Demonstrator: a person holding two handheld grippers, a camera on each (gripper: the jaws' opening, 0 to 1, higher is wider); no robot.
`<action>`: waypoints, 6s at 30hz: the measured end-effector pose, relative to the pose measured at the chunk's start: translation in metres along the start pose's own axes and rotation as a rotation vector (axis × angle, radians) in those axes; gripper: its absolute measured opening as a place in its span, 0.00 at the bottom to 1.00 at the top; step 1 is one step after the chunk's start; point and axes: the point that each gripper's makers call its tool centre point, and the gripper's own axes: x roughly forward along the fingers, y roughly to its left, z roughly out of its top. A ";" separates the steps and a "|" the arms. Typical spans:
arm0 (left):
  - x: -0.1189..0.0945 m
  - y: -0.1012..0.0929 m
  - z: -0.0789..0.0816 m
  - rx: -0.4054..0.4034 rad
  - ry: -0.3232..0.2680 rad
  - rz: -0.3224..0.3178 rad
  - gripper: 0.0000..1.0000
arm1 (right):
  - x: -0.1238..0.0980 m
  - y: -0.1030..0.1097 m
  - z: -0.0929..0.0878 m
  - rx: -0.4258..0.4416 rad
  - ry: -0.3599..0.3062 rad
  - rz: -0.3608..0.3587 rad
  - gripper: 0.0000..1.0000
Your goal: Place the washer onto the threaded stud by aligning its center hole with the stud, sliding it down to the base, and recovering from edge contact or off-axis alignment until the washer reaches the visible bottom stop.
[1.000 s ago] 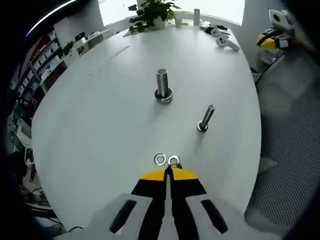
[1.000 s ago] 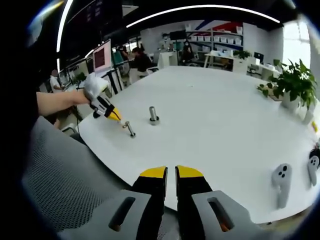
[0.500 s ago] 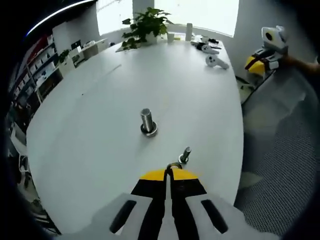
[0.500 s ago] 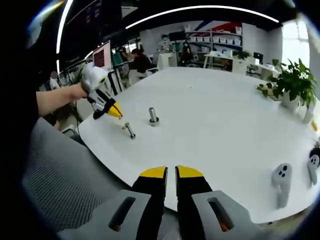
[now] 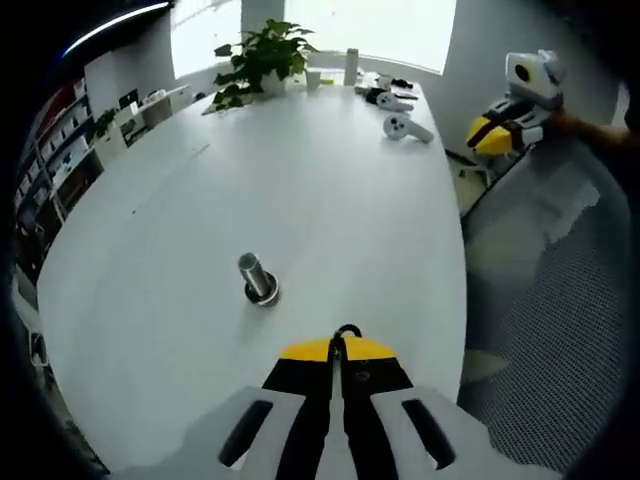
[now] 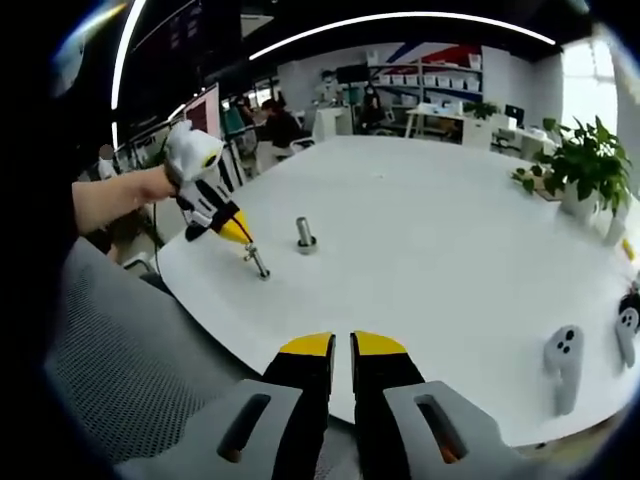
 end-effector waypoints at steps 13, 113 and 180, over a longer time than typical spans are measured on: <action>0.005 0.002 -0.005 -0.003 0.030 -0.006 0.00 | 0.000 0.000 0.000 0.002 -0.002 0.001 0.09; -0.009 0.012 -0.014 -0.971 -0.439 -0.286 0.00 | 0.002 0.003 -0.004 0.012 0.026 0.007 0.09; 0.008 0.054 -0.093 -0.252 0.084 0.139 0.05 | 0.001 0.001 -0.005 0.013 0.026 0.008 0.09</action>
